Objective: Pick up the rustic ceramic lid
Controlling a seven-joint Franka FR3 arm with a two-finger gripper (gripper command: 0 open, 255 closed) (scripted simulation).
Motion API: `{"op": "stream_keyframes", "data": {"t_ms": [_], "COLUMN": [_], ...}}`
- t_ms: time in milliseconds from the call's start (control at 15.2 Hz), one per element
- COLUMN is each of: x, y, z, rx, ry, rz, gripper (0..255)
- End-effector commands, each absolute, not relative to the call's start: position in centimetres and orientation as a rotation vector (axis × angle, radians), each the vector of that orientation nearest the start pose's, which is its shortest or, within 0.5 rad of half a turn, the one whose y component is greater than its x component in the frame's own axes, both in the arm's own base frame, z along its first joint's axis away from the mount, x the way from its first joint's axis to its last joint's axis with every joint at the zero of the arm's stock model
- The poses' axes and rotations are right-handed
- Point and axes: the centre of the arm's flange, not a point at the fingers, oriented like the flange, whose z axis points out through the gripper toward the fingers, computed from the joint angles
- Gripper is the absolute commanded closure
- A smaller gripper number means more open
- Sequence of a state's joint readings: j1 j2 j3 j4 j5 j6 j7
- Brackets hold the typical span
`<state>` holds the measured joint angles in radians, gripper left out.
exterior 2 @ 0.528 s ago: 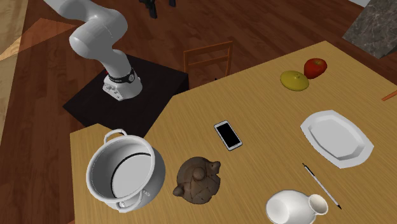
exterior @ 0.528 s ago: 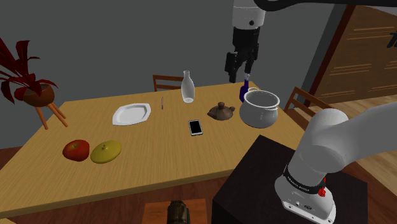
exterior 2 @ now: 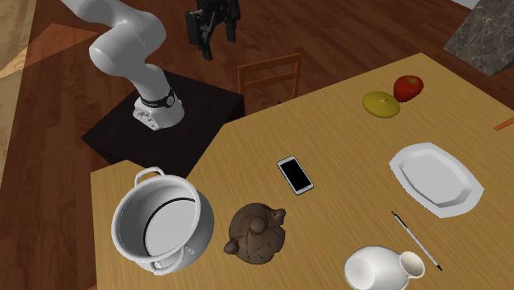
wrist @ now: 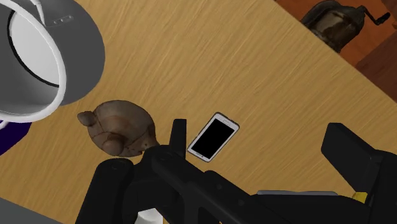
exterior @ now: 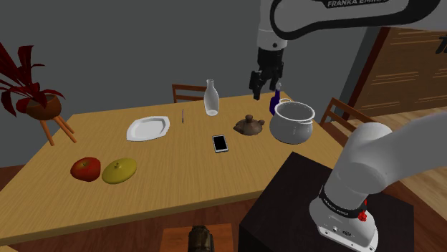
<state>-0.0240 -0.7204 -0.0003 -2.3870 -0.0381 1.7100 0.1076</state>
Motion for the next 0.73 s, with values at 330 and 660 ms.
{"op": "stream_keyframes", "data": {"t_ms": [330, 660], "x": [37.3, 40.2], "y": [-6.9, -10.8], "z": [50.6, 46.3], "rx": [-3.151, -3.136], "ry": [0.242, 0.27], "rz": [-0.121, -0.153], "gripper": [0, 0]}}
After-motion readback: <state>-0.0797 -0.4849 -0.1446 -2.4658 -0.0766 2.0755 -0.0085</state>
